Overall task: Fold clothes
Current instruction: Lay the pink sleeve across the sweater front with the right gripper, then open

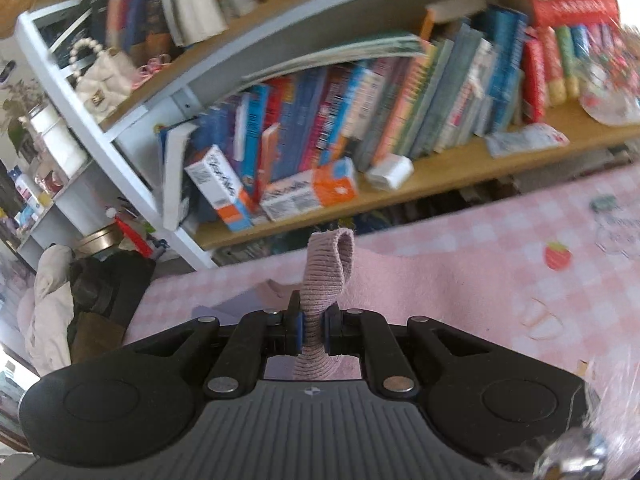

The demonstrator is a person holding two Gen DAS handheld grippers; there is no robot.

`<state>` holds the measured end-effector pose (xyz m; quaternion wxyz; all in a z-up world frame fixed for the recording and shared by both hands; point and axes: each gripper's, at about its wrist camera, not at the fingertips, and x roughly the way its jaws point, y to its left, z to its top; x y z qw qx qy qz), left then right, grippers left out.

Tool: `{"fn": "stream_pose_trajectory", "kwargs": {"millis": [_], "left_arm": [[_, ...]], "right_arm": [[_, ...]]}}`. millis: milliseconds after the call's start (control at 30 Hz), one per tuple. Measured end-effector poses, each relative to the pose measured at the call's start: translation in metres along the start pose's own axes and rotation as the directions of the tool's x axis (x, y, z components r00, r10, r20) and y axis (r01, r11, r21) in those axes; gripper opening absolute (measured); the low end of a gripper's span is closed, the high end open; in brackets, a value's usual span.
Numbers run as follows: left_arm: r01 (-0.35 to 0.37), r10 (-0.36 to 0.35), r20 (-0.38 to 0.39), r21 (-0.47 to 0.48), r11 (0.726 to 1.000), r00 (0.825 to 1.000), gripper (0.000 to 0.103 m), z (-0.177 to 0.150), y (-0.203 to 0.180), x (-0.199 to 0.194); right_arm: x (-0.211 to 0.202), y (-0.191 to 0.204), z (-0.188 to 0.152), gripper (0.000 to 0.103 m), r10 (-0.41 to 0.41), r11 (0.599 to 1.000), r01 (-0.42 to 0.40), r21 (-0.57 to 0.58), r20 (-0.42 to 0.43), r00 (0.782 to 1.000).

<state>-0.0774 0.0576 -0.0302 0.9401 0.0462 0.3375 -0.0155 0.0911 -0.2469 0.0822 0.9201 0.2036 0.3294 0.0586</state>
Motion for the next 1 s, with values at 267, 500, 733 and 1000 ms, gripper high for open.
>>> {"fn": "stream_pose_trajectory", "kwargs": {"millis": [267, 500, 733, 1000], "left_arm": [[-0.037, 0.038, 0.017, -0.041, 0.998, 0.999, 0.095, -0.006, 0.041, -0.011], [-0.089, 0.089, 0.004, -0.064, 0.994, 0.996, 0.095, -0.012, 0.070, -0.018], [-0.114, 0.114, -0.014, -0.062, 0.991, 0.993, 0.095, -0.014, 0.082, -0.019], [-0.067, 0.067, 0.007, -0.051, 0.996, 0.998, 0.095, -0.009, 0.077, -0.013]], "right_arm": [[0.041, 0.071, -0.001, 0.009, -0.003, 0.997, 0.005, -0.072, 0.026, 1.000], [0.102, 0.116, -0.021, 0.009, -0.053, 0.989, 0.044, -0.140, -0.064, 0.997], [0.142, 0.117, -0.046, 0.027, -0.082, 0.991, 0.064, -0.115, -0.158, 0.984], [0.100, 0.082, -0.047, 0.048, 0.143, 0.989, -0.140, 0.038, -0.104, 0.984]]}}
